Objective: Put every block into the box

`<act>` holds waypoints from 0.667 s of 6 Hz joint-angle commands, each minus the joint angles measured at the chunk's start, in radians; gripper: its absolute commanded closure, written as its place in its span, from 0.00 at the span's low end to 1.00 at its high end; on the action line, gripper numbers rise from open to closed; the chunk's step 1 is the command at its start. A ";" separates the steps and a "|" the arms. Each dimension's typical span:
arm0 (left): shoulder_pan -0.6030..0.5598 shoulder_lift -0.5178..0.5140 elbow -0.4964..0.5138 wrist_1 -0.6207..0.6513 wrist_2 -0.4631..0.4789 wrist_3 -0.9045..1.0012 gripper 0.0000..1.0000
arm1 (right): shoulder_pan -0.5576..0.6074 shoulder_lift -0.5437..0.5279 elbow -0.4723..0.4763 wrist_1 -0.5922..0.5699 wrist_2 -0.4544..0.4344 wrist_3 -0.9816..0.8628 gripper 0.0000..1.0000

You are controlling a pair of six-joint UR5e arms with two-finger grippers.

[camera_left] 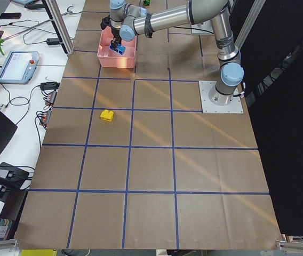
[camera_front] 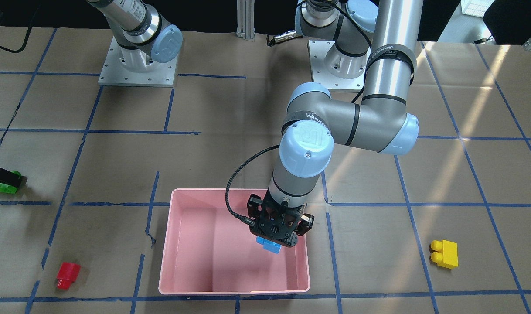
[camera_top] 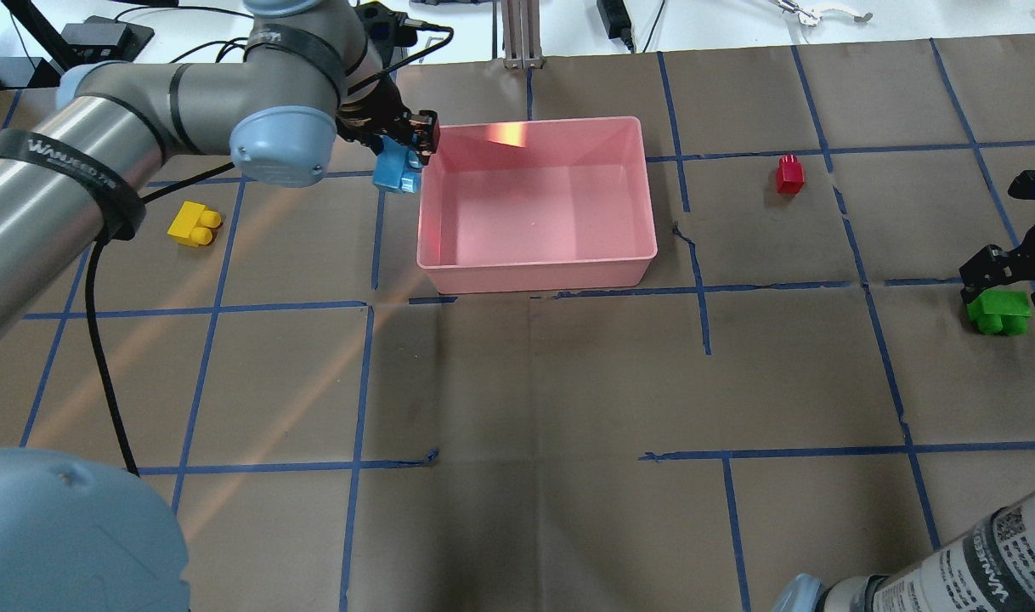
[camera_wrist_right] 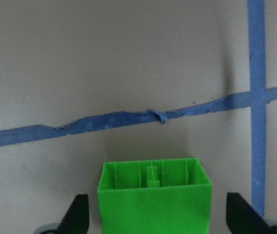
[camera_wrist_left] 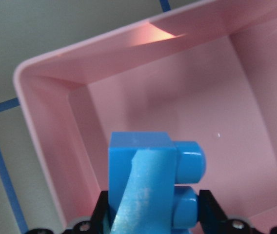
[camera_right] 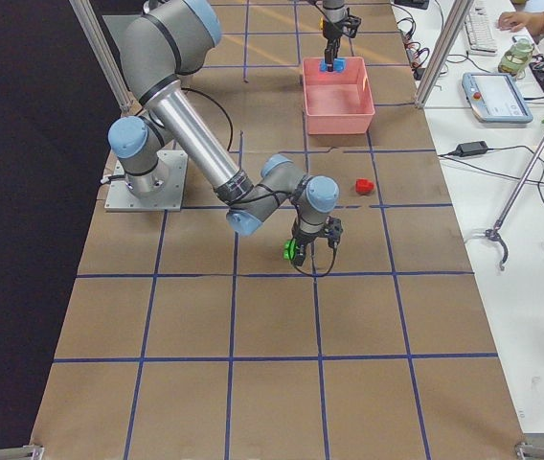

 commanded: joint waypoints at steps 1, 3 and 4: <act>0.005 0.023 -0.009 -0.014 0.011 0.001 0.00 | -0.003 0.010 -0.003 0.001 -0.001 0.006 0.45; 0.202 0.081 -0.010 -0.053 0.010 0.010 0.00 | -0.003 -0.002 -0.011 0.006 -0.001 0.006 0.61; 0.303 0.104 -0.013 -0.092 0.011 0.012 0.00 | -0.003 -0.028 -0.026 0.019 0.002 0.006 0.60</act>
